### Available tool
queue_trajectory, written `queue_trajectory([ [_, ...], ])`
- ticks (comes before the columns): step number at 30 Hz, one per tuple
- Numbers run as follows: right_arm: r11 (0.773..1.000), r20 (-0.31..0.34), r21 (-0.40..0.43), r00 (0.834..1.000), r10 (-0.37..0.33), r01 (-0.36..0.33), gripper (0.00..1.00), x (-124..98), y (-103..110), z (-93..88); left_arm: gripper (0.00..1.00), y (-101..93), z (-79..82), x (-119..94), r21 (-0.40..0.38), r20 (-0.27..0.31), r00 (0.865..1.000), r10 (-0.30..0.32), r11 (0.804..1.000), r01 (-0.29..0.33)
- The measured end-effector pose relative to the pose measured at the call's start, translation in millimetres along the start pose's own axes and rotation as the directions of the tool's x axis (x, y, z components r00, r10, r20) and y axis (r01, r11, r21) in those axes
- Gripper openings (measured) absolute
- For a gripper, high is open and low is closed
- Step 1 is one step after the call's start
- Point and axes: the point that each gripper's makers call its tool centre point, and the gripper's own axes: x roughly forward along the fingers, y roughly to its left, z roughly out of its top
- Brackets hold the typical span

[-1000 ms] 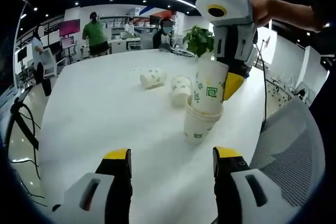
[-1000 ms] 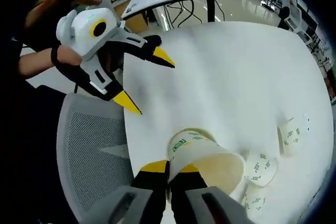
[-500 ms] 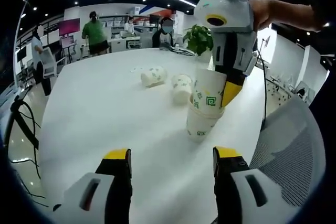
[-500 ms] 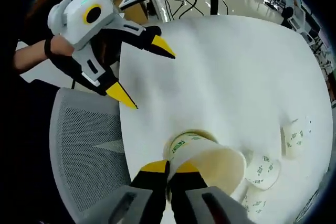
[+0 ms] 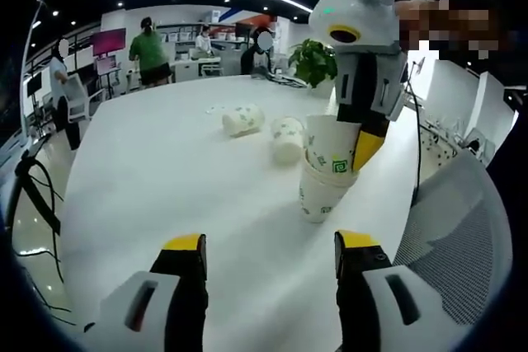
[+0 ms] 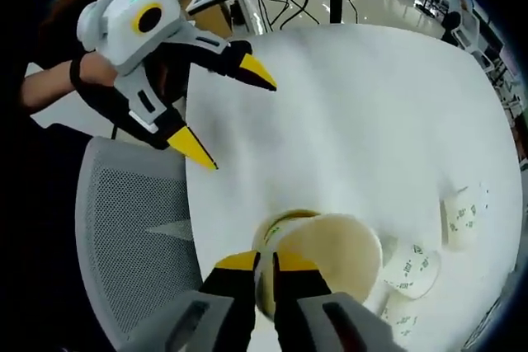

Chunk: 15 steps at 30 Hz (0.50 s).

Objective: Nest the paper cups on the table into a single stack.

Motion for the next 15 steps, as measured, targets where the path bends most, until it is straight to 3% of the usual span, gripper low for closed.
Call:
queue_trajectory([
  [15, 0.998, 0.085, 0.055, 0.996, 0.005, -0.009, 0.09, -10.1, -1.2, 4.1, 0.61, -3.6, 1.9, 5.8, 0.005, -0.006, 1.000, -0.007, 1.000, 0.007],
])
